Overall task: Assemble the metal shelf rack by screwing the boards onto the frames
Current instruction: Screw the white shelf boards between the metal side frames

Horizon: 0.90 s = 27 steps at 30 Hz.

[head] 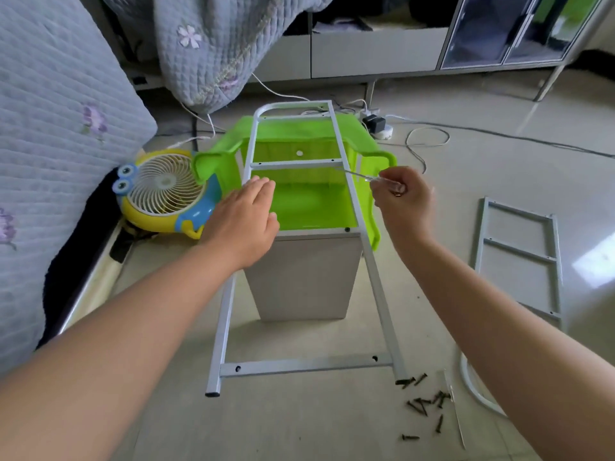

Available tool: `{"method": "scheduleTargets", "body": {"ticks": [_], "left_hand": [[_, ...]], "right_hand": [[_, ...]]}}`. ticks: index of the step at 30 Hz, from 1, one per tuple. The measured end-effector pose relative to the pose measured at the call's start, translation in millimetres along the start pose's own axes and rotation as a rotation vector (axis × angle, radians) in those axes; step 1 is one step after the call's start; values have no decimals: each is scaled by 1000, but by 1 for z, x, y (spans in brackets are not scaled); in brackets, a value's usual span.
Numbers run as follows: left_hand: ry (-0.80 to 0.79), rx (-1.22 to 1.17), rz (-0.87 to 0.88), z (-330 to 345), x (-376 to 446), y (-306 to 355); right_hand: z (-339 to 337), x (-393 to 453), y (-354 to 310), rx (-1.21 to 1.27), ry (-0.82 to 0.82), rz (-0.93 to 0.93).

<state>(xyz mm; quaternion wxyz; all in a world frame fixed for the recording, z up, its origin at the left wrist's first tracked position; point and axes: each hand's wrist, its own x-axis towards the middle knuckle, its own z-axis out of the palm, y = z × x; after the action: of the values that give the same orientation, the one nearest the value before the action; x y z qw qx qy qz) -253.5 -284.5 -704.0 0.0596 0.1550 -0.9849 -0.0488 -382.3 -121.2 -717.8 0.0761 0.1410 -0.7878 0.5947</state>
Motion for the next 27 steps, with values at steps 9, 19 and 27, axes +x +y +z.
{"method": "scheduleTargets", "body": {"ticks": [9, 19, 27], "left_hand": [[-187, -301, -86, 20, -31, -39], [-222, -269, -51, 28, -32, -41], [-228, -253, -57, 26, -31, -41]], "right_hand": [[41, -22, -47, 78, -363, -242], [58, -29, -70, -41, -530, -470], [66, -32, -73, -130, -600, -529]]}}
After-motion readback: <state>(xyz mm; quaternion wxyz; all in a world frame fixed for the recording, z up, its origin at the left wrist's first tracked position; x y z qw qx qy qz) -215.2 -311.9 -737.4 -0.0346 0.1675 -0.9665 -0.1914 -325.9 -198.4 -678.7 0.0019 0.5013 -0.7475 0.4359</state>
